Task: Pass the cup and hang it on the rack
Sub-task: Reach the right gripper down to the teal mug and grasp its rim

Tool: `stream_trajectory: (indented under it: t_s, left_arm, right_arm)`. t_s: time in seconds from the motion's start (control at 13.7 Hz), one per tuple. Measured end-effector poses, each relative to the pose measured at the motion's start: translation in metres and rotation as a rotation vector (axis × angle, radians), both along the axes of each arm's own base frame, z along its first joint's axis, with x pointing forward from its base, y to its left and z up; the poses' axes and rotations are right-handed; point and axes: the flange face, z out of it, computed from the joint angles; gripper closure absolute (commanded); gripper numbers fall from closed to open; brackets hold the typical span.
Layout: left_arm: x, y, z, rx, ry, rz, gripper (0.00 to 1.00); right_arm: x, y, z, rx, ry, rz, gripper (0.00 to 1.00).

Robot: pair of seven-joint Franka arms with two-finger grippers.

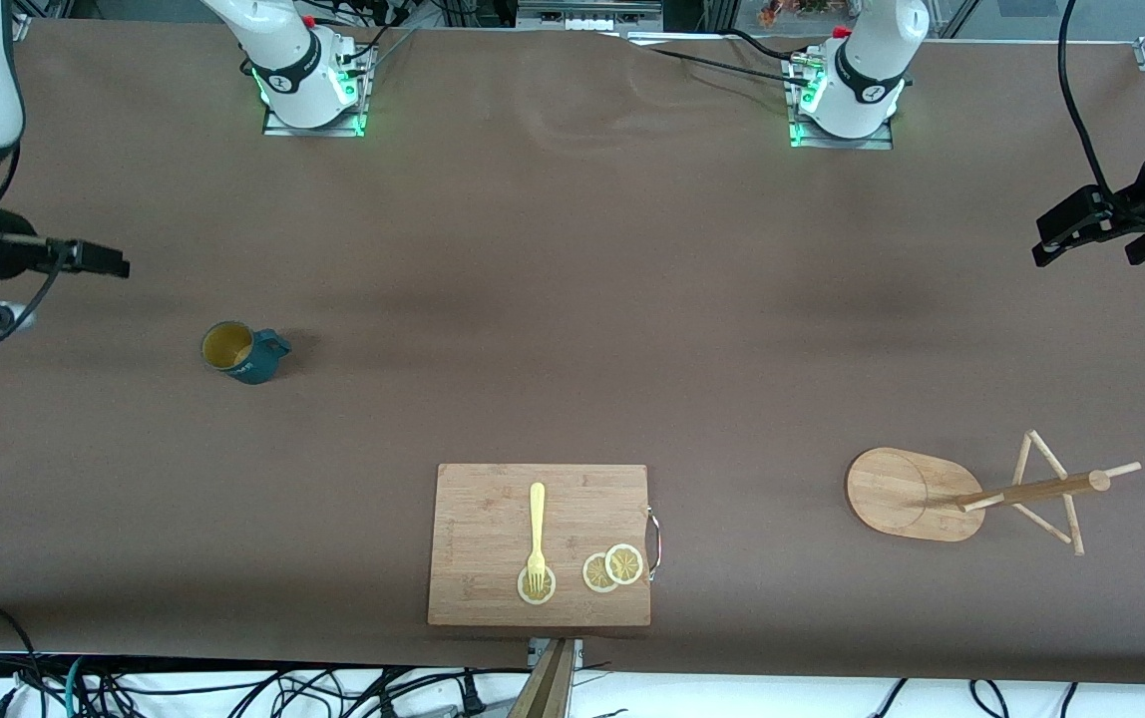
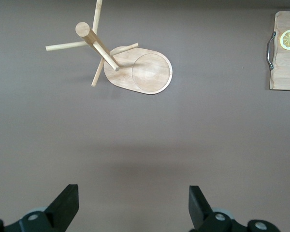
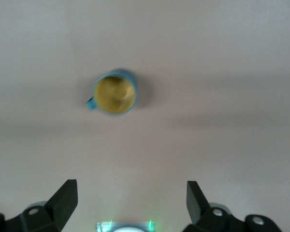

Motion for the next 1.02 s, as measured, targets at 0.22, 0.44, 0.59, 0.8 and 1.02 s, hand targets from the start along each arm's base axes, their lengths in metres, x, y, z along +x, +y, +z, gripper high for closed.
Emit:
stream_trajectory:
  t_s: [0.22, 0.44, 0.59, 0.8, 1.02]
  left_arm:
    - [0.000, 0.000, 0.000, 0.000, 0.000, 0.000, 0.00]
    - [0.000, 0.000, 0.000, 0.000, 0.000, 0.000, 0.00]
    - [0.000, 0.000, 0.000, 0.000, 0.000, 0.000, 0.00]
    - [0.001, 0.000, -0.001, 0.000, 0.002, 0.000, 0.00]
    - [0.001, 0.000, -0.003, 0.000, 0.005, 0.000, 0.00]
  right_arm:
    - [0.006, -0.004, -0.049, -0.013, -0.087, -0.001, 0.01]
    - [-0.005, -0.001, -0.092, -0.018, -0.143, 0.006, 0.01]
    - [-0.017, 0.000, -0.126, -0.021, -0.180, 0.009, 0.01]
    - [-0.032, 0.003, -0.166, -0.024, -0.209, 0.013, 0.15]
    - [-0.030, 0.006, -0.187, -0.027, -0.220, 0.020, 0.35]
